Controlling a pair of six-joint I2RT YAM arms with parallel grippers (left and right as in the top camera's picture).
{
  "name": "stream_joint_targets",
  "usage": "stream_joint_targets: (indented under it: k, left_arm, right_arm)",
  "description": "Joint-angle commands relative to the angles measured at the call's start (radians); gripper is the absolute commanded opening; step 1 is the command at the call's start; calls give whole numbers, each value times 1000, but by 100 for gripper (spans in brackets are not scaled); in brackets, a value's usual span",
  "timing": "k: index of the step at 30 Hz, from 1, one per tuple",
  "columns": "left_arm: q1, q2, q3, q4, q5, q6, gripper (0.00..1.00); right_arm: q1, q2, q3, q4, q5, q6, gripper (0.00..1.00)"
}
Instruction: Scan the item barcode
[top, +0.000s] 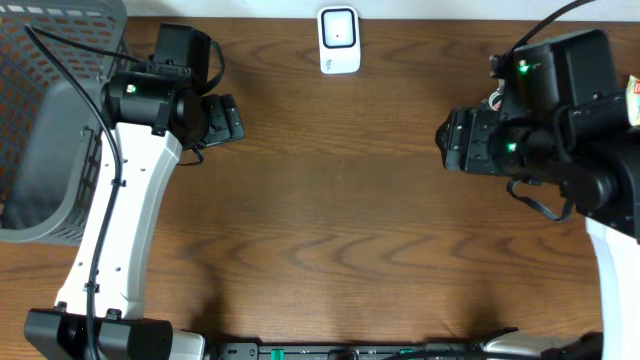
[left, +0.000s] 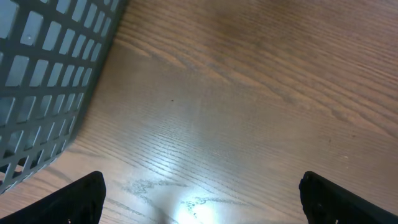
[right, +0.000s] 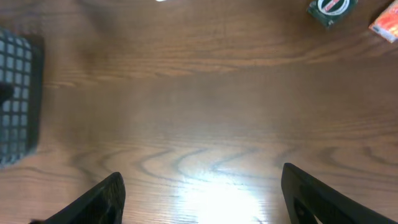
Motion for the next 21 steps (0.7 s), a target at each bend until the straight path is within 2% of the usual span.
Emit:
stream_joint_targets:
  k: [1,10,15,19,20,21]
  left_arm:
    - [3,-7,9,-3,-13,10,98]
    - [3,-7,9,-3,-13,10,98]
    - [3,-7,9,-3,-13,10,97]
    - [3,-7,9,-3,-13,10,98]
    - [3,-7,9,-3,-13,10,98]
    - [3,-7,9,-3,-13,10,98]
  right_arm:
    - [9,-51,-97,6,36,26,75]
    - [9,-222,-397,116,110,64,76]
    - [9,-408,-660,252,102,60,79]
    - [9,-571,-826,315,-66,-2,81]
    - [9,-620,-856,330,-118,-29,85]
    - [9,-661,-878,334,-121,-31,99]
